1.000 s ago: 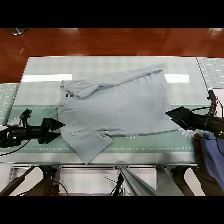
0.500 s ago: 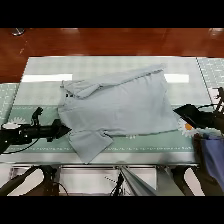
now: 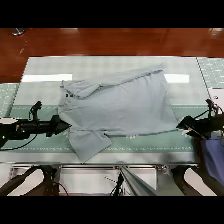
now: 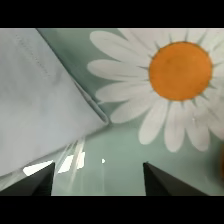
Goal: Fold the shirts.
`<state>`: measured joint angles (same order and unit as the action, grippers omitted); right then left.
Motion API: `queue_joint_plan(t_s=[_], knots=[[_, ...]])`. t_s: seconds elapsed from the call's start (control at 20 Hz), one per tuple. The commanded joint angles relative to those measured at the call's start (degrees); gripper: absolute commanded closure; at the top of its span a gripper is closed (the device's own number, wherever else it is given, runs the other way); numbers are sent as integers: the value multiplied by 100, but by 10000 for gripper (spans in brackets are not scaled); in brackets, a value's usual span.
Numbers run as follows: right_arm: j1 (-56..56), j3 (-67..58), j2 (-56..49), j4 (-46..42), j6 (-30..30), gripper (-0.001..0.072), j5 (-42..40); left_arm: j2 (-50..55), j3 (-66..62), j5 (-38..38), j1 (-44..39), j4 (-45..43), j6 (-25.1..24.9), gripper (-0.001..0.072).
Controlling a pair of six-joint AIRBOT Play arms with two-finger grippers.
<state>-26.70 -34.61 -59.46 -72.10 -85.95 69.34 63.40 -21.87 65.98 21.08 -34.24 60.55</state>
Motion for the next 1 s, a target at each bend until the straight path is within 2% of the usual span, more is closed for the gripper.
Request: queue_joint_plan(t_s=[0.0,0.15,0.4,0.55,0.75,0.95], knots=[[-4,-221,-597,514,365,83,46,0,-28,57,-4,11,-7,686],[-116,-590,-909,737,627,83,278,0,-28,57,-4,11,-7,686],[-966,-638,-1174,866,986,83,527,2,-28,24,-4,48,-4,686],[-872,-634,-1453,1298,1202,83,511,2,-28,9,-4,48,-2,686],[-527,-634,-1873,1340,1233,83,282,2,-28,11,-4,48,15,686],[-76,-654,-1978,1810,1263,84,-319,2,-28,9,-4,48,13,686]])
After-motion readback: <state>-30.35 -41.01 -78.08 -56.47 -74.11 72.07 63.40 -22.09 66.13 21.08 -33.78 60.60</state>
